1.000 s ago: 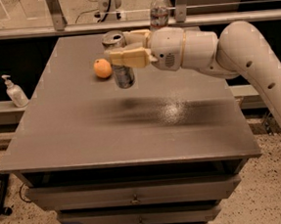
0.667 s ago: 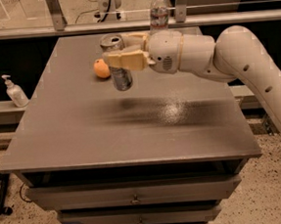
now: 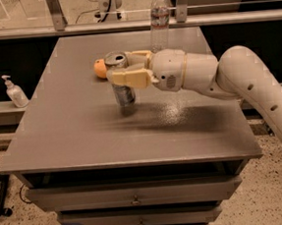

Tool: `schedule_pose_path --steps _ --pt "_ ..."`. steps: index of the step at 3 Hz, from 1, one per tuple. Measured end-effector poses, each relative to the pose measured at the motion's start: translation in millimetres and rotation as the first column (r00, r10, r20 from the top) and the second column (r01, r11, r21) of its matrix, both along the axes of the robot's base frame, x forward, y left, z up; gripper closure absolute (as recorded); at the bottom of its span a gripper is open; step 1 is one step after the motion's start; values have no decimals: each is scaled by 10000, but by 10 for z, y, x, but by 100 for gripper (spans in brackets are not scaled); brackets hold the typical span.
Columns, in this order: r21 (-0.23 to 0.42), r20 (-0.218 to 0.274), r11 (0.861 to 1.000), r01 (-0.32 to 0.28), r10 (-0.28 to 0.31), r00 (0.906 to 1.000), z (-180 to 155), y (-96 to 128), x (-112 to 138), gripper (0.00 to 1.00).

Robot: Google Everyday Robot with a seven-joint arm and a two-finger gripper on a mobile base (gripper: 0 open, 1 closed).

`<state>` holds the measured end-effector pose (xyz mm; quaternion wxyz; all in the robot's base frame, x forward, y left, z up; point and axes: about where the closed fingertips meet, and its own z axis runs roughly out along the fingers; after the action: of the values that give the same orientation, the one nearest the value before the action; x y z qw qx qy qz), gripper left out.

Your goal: Place redbull can upright

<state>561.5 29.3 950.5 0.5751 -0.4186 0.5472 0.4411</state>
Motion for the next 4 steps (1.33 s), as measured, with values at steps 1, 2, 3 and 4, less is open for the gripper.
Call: schedule_pose_path --steps 1,2,3,4 --pt "79 -5 9999 -117 117 9999 -144 -29 -107 100" --pt "232 149 9992 -319 316 9994 -249 -24 -172 82" --pt "263 259 9982 -535 528 9983 -321 -13 -219 58" --pt "229 272 9973 -693 686 9973 -370 -1 -254 35"
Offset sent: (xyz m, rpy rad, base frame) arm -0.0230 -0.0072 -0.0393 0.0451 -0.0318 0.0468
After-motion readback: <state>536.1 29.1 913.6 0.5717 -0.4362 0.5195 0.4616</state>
